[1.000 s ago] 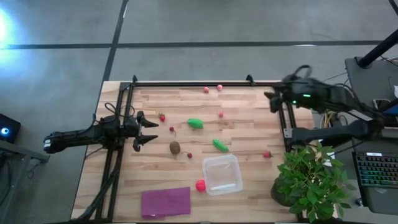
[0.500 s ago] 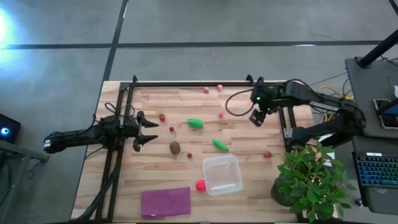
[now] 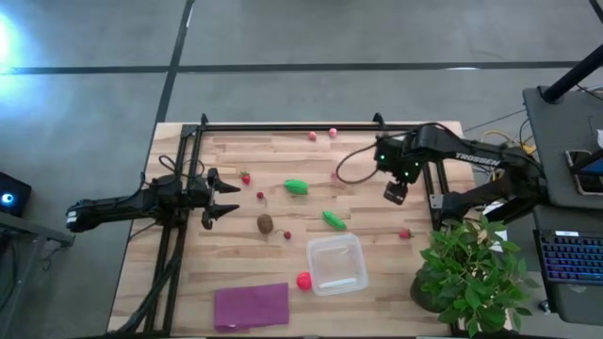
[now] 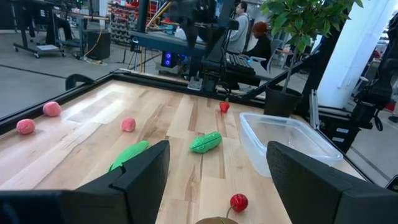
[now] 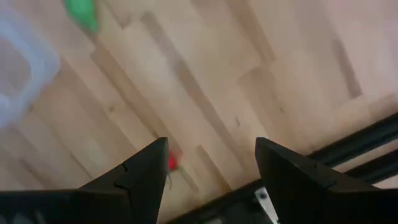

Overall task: Pick and placing Produce into tupperware
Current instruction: Put the bottom red strawberry into the transparent container

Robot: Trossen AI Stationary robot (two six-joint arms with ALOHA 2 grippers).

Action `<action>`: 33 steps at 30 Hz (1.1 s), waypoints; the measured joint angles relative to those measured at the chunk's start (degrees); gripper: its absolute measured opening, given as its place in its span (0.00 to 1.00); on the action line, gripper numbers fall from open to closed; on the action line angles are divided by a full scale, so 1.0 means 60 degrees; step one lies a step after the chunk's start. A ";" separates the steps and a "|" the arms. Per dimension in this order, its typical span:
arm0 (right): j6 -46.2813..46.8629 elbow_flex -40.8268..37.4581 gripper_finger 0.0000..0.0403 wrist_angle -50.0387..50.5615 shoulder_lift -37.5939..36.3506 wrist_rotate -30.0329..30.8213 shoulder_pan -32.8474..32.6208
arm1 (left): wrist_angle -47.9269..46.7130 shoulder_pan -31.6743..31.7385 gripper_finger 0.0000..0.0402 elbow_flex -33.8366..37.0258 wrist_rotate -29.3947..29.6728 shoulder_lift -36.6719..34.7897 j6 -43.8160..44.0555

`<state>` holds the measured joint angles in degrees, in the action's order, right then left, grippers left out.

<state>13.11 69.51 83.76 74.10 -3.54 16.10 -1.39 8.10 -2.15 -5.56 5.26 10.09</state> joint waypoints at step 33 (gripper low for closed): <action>0.1195 -0.3504 0.58 -0.2814 0.0442 -0.0527 -0.5826 | 0.0000 0.0003 0.64 0.0000 0.0004 -0.0007 0.0000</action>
<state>20.28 48.49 66.88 76.75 -6.70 -18.86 -1.39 8.12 -2.15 -5.54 5.21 10.09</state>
